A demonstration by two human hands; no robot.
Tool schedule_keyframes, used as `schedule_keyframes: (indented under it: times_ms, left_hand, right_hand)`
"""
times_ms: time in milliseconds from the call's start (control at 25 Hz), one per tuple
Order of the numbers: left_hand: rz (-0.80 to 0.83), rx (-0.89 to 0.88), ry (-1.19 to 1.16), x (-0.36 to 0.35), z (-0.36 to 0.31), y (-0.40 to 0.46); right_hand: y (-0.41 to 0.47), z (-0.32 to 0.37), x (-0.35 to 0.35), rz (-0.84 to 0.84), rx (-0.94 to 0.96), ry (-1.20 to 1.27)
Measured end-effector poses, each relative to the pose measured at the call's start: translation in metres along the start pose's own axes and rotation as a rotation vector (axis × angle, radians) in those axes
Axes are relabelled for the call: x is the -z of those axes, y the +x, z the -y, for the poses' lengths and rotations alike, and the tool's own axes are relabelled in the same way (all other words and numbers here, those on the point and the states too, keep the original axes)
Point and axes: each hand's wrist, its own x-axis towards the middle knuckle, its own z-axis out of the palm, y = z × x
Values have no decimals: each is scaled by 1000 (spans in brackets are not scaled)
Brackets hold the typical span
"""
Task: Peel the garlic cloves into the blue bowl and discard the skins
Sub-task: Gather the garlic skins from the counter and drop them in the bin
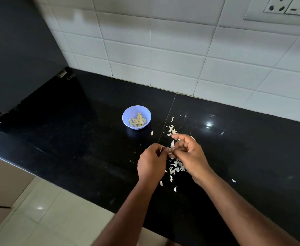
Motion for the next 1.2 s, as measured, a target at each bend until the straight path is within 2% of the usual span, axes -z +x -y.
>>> schedule_keyframes:
  times_ms: [160, 320, 440, 480, 520, 600, 640, 680, 760, 880, 1080, 1120, 1160, 1200]
  left_hand:
    - [7, 25, -206, 3, -1, 2]
    - [130, 27, -425, 8, -4, 0]
    - [92, 75, -517, 9, -1, 3]
    - [57, 106, -533, 9, 0, 6]
    - [23, 141, -541, 9, 0, 8]
    - [-1, 192, -549, 12, -2, 13]
    - [19, 205, -566, 13, -2, 14]
    - [50, 213, -590, 14, -4, 14]
    - [122, 207, -616, 16, -5, 13]
    - [171, 156, -596, 21, -1, 9]
    - [111, 101, -640, 31, 3, 8]
    - [87, 103, -651, 34, 4, 10]
    - [64, 109, -663, 37, 5, 12]
    - [44, 117, -676, 40, 6, 14]
  right_hand:
    - [-4, 6, -5, -10, -19, 105]
    - [-4, 13, -7, 7, -30, 170]
    - [-3, 16, -9, 2, -53, 153]
    - [-2, 16, -7, -26, -43, 58]
    - [-2, 15, -4, -70, 6, -147]
    - [-2, 12, 3, -124, 236, -731]
    - [-2, 11, 4, -99, 377, -852]
    - [-1, 10, 2, -61, 484, -853]
    - [-2, 11, -8, -24, 578, -724]
    - [-4, 18, -24, -21, 420, -435]
    - [-10, 25, -46, 43, 92, -144]
    - [-12, 29, -50, 48, 55, -158]
    - [-10, 32, -49, 19, 31, -277]
    - [-6, 32, -45, -48, 25, -502]
